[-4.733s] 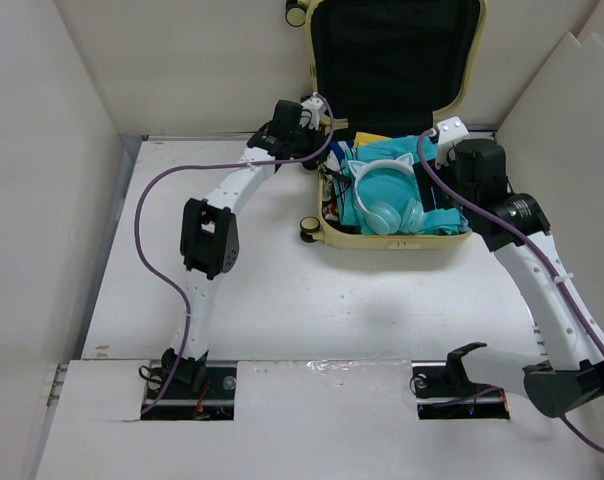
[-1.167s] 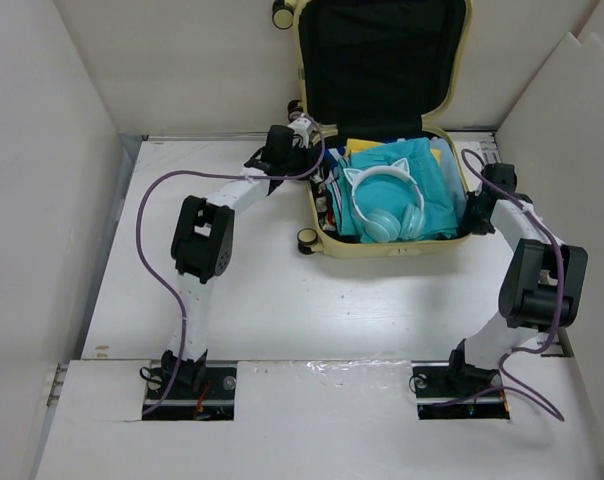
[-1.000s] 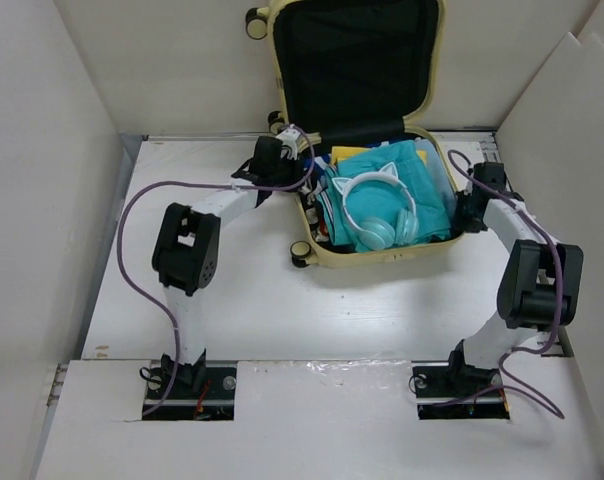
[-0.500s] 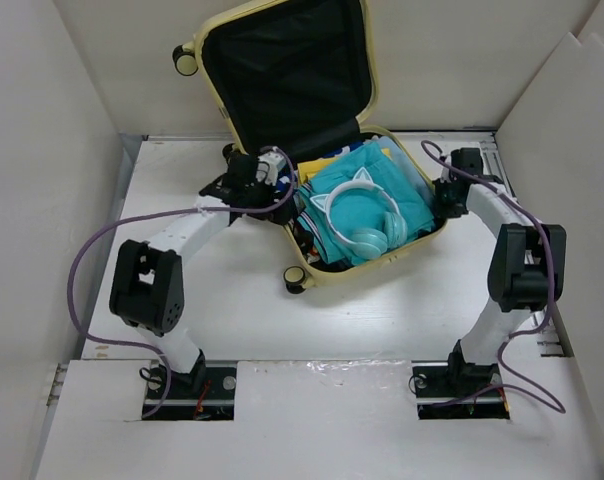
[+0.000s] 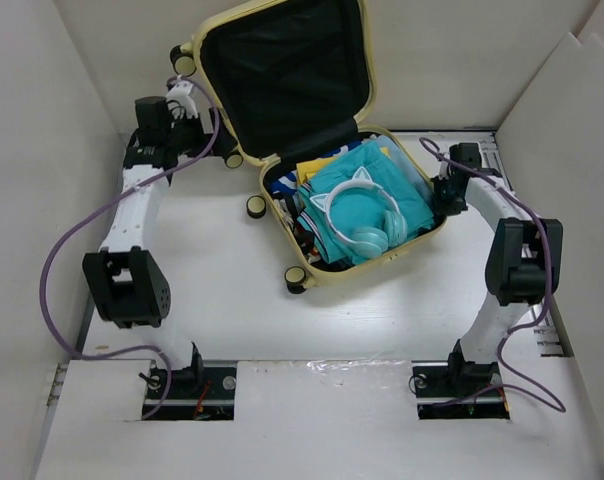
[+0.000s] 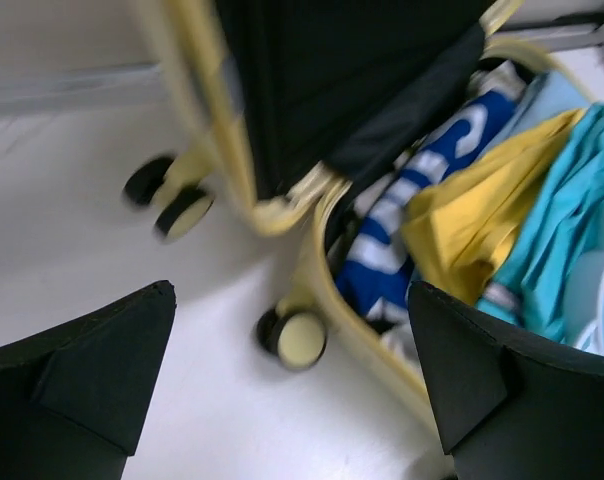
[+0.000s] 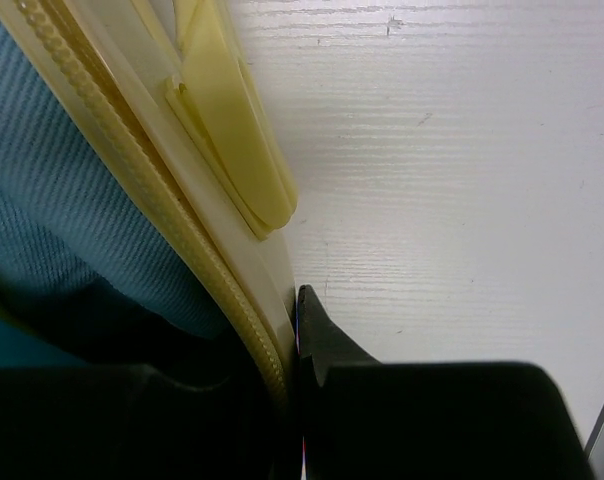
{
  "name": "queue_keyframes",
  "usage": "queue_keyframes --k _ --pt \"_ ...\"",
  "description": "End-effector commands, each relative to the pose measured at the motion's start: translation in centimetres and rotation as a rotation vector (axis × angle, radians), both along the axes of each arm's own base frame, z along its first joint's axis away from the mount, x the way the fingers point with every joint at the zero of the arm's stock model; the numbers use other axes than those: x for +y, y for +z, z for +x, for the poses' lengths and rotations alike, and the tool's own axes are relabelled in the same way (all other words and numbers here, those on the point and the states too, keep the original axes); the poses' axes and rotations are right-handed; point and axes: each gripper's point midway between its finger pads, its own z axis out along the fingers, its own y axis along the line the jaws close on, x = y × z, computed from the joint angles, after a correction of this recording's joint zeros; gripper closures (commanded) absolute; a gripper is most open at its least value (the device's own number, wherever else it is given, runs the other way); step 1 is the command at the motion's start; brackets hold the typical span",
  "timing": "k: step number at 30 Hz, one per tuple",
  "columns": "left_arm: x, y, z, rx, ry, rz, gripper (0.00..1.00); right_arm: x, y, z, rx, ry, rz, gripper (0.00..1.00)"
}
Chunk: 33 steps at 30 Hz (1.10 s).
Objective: Pack the luggage
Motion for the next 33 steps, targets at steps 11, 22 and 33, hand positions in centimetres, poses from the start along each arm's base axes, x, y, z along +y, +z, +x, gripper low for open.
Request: queue_keyframes --k 11,22,33 --pt "-1.8 5.9 12.3 -0.230 0.044 -0.098 0.19 1.7 0.6 3.0 -0.071 0.060 -0.036 1.00" --pt "-6.7 5.8 9.4 -0.283 -0.156 0.011 1.00 1.8 3.2 4.9 -0.118 0.059 -0.036 1.00" --pt "-11.2 3.5 -3.7 -0.242 -0.472 0.337 1.00 3.4 10.1 10.2 -0.263 0.113 0.007 1.00"
